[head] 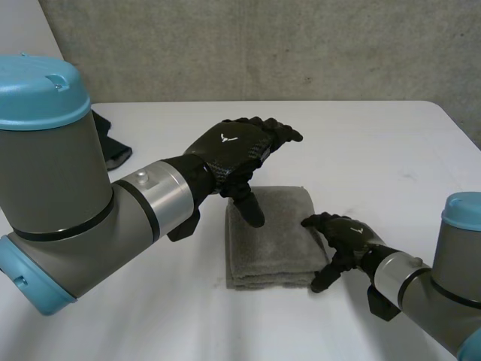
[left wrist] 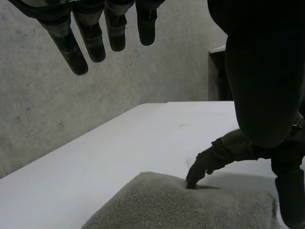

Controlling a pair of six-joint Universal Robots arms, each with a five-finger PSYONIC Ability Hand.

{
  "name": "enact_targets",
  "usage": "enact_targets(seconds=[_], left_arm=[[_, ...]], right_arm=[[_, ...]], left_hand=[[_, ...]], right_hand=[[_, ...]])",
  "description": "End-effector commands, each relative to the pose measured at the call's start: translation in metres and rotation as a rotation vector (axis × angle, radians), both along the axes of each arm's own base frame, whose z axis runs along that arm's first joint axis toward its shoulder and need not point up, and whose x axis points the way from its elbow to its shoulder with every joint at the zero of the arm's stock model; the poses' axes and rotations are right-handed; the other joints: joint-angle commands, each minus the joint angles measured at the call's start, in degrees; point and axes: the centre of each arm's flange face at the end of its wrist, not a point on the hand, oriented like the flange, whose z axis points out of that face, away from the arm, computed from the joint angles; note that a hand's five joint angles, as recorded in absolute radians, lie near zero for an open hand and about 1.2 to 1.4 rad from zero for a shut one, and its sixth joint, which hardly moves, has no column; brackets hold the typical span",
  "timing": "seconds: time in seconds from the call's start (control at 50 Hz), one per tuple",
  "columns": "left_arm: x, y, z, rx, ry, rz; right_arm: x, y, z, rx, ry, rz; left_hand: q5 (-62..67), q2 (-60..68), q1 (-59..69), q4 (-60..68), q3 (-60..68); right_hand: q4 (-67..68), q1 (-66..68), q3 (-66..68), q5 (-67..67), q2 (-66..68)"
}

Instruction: Fold the laundry.

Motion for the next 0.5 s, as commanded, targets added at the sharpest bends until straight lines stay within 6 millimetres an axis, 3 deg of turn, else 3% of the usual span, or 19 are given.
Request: enact_targets(seconds=[0.02,0.2,0.3,0.36,0.46,0.5], left_arm=[[0.001,-0.001,0.000,0.000,0.000,0.004],[0.000,-0.002,-0.005,0.010,-0.008,0.004],[0.000,-0.002,-0.005,0.010,-0.008,0.004],[0.000,-0.002,-0.006,0.014,-0.011,0.004],[0.000,-0.002,-0.008,0.016,-0.014,0.004],[0.000,-0.002,-0.008,0.019,-0.014,0.004]], right_arm=[[0.014,-0.002,-0.002,-0.007,-0.020,0.025],[0.027,-0.002,-0.006,-0.001,-0.030,0.028],[0.032,-0.007,-0.007,-0.020,-0.023,0.019],[0.034,-0.013,-0.007,-0.031,-0.021,0.008],[0.039,-0.028,-0.003,-0.068,-0.029,-0.002],[0.041,-0.035,0.000,-0.092,-0.032,0.000]], left_hand=[[-0.5,0.8,1.6,0.9,0.4],[-0.5,0.8,1.6,0.9,0.4],[-0.5,0.8,1.6,0.9,0.4],[-0.5,0.8,1.6,0.9,0.4],[-0.5,0.8,1.6,0.9,0.4],[-0.5,0.8,1.6,0.9,0.4]], right_hand=[[0.8,4.2,1.9,0.4,1.7],[4.4,7.7,5.5,3.9,5.2],[14.3,17.6,15.4,13.9,15.1],[25.0,28.4,26.1,24.6,25.9],[65.2,68.5,66.2,64.7,66.0],[66.6,69.9,67.6,66.1,67.4]])
